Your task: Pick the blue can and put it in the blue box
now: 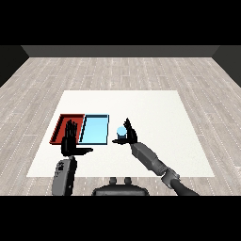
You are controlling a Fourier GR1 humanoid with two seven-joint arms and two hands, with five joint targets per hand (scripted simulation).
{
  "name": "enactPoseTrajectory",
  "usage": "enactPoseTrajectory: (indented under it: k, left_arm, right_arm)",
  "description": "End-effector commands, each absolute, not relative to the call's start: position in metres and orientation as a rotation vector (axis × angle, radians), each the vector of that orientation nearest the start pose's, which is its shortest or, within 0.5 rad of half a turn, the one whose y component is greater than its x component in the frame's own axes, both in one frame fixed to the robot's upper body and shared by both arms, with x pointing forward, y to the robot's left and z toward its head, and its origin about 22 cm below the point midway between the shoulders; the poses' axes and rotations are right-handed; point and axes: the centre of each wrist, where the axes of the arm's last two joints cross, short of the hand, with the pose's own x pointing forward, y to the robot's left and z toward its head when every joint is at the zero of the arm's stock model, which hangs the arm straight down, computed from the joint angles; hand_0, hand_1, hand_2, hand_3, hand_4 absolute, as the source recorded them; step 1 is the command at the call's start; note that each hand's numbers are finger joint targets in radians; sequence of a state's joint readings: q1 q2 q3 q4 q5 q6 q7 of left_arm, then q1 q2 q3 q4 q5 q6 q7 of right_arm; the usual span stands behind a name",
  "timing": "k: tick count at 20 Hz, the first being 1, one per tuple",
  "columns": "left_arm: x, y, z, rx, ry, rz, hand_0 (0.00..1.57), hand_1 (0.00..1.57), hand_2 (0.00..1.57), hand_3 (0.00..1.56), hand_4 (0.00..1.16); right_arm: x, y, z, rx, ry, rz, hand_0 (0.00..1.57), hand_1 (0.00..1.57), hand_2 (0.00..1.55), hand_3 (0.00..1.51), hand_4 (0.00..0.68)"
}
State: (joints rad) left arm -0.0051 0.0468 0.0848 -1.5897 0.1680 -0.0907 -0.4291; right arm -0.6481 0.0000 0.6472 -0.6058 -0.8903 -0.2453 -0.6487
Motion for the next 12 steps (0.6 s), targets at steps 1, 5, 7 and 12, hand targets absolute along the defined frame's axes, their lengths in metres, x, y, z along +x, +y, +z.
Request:
enactPoseTrajectory:
  k: [1,5,7,12]
  left_arm:
    - [0.233,0.252,-0.003,-0.103,-2.036,0.12,0.0,0.0,0.0,0.0,0.0]
    - [0.25,0.25,0.007,-0.085,-2.043,0.113,0.0,0.0,0.0,0.0,0.0]
    - [0.252,0.252,0.009,-0.09,-2.044,0.131,0.0,0.0,0.0,0.0,0.0]
    - [0.251,0.272,0.016,-0.109,-2.06,0.118,0.0,0.0,0.0,0.0,0.0]
  right_arm:
    - [0.325,-0.093,-0.077,0.351,-1.565,-0.057,0.0,0.0,0.0,0.0,0.0]
    - [0.321,-0.074,-0.061,0.292,-1.603,-0.106,0.0,0.0,0.38,0.0,0.0]
    - [0.32,-0.075,-0.065,0.218,-1.584,-0.061,1.34,1.34,1.39,1.33,0.397]
    - [0.342,-0.065,-0.041,0.121,-1.546,0.013,1.56,1.56,1.48,1.44,0.676]
